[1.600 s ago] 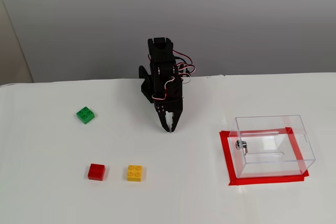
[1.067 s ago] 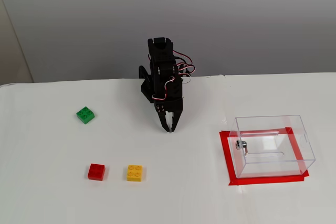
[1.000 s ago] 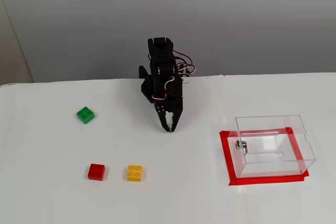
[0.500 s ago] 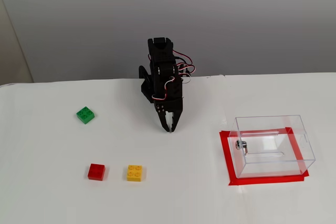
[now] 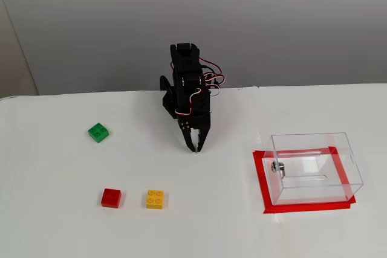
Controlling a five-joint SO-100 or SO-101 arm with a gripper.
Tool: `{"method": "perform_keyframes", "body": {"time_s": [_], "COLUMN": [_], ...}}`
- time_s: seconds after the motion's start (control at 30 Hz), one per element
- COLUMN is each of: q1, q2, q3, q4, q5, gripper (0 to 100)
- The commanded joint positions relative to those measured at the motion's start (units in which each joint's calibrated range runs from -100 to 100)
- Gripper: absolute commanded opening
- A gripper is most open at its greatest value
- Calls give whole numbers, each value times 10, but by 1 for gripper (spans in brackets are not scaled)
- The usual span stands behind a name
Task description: Pick the green lego brick and place it into the transparent box
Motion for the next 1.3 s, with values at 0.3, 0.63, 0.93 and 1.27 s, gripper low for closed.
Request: {"method": "perform_keyframes", "body": {"time_s": [0.3,0.63,0.93,1.27], "q1": [0,0,6,85], "q2": [-5,-5,1,36], "q3": [-14,-14,-14,-55], "q4": [3,3,-8,-70], "q5": [1,2,-3,-15], "gripper": [3,3,3,3]}}
